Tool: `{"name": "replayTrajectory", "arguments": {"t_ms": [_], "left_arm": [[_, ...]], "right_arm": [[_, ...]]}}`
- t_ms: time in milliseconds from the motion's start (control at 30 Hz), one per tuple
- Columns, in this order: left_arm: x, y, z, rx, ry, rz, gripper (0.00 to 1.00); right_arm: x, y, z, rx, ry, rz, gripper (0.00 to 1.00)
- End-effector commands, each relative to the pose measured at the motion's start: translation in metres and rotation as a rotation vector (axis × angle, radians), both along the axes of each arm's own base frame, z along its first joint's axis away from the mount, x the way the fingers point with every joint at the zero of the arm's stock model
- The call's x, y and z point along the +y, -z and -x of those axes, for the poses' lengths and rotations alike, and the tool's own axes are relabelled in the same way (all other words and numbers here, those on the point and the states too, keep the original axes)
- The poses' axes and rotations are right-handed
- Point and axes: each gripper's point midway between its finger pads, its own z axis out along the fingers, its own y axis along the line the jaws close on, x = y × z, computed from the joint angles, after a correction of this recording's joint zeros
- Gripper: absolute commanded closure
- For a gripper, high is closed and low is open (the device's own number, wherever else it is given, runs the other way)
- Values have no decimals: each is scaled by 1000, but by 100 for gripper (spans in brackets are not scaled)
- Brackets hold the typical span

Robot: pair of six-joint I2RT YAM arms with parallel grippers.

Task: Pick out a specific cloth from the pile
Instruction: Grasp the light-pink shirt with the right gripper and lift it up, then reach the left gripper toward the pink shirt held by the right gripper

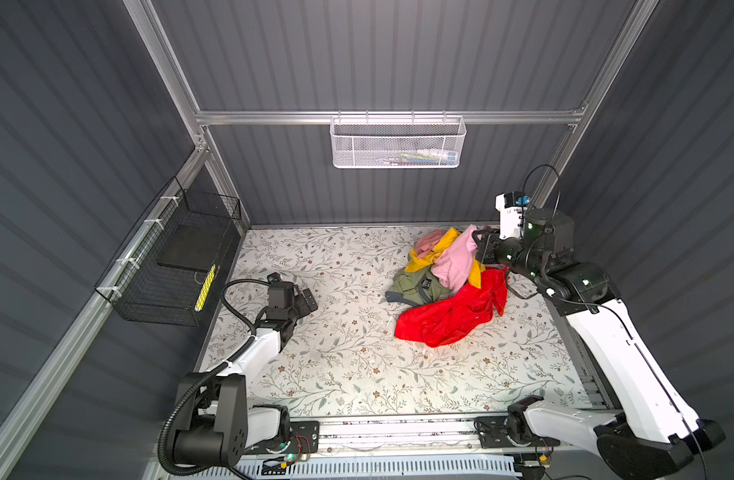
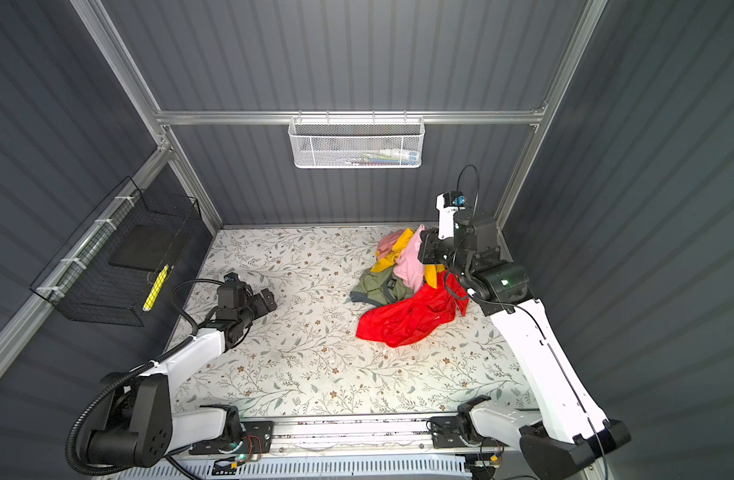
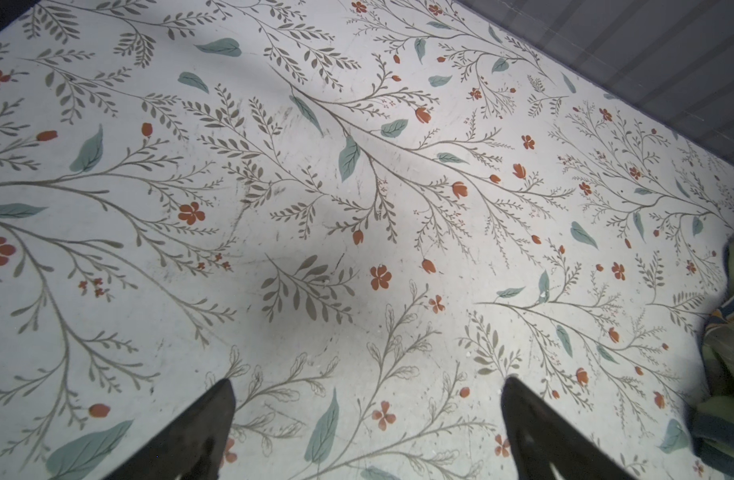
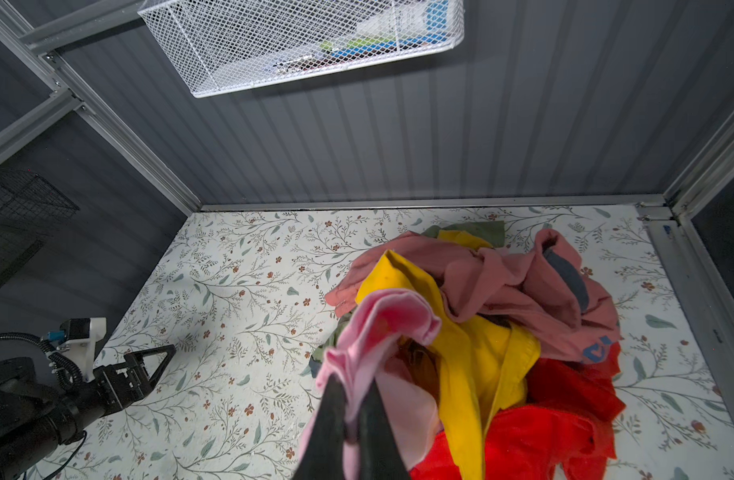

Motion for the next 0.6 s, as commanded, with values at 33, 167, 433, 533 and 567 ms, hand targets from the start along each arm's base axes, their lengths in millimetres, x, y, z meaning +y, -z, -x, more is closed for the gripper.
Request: {"name": "replayTrajectory", "arguments": {"t_ms": [33,167,433,533,567], "left_arm": [[-4,4,0,5,32,-4,0],[-5,6,0,11,36,-2,0],[-4,13,1,43,32,-10,0],[-3,16,2,60,31,-13,0],[-3,16,1,63,30,-14,0]], "right_arm": [[-17,-34,6,-98,66,-33,100],[-33,9,-4,12,124,120,100],[-55,117,-16,249,214,341,100],[-64,149,-17,328,232,393,100],[-67,160,-16,357,238,401,100]]}}
